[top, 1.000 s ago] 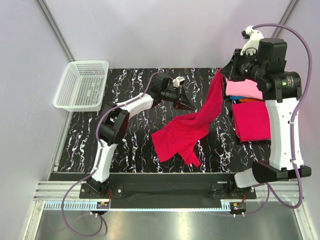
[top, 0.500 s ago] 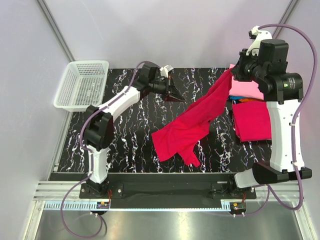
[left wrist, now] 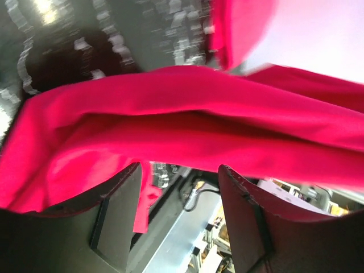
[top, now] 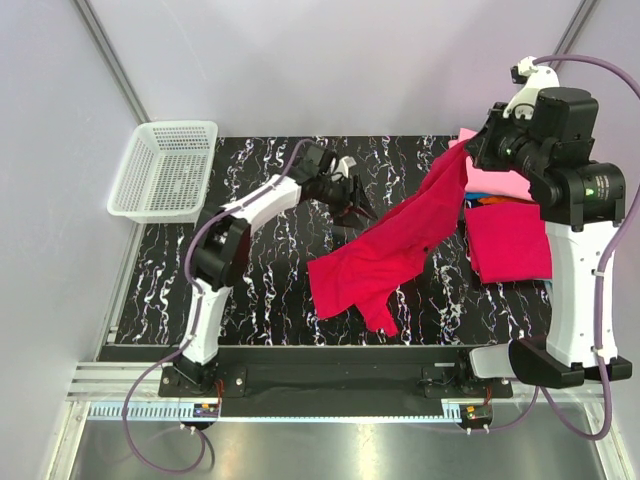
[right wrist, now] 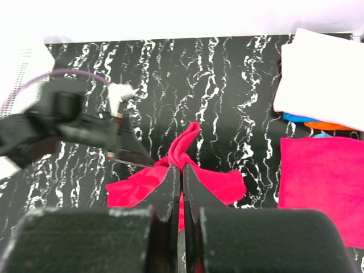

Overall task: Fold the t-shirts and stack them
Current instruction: Fold the tshirt

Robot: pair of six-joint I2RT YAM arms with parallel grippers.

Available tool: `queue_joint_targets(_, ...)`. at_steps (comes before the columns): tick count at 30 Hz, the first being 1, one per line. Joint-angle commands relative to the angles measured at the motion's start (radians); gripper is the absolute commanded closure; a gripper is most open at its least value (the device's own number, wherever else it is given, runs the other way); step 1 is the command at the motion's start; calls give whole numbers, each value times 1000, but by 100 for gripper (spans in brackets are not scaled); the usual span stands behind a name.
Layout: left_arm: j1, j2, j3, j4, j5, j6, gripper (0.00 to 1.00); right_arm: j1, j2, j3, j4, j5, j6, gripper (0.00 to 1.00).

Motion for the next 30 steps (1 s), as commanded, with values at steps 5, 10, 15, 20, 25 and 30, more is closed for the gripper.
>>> queue_joint_targets(5,-16,96,50,-81,-110,28,40,-1,-32,92,-22,-153,52,100)
queue_joint_targets(10,-32,187,170,-81,-78,-28,40,-1,-44,108,-32,-351,71,100)
queue_joint_targets(15,-47,248,309,-79,-61,-80,39,-1,-73,102,-42,-468,48,100)
queue_joint_targets(20,-53,277,363,-79,-41,-97,34,-1,-107,115,-29,-520,41,100)
queue_joint_targets(25,-87,267,334,-77,-6,-57,38,-1,-113,149,-29,-513,52,100)
queue_joint_targets(30,-112,215,288,-73,74,-15,59,-1,-110,160,-43,-422,57,100)
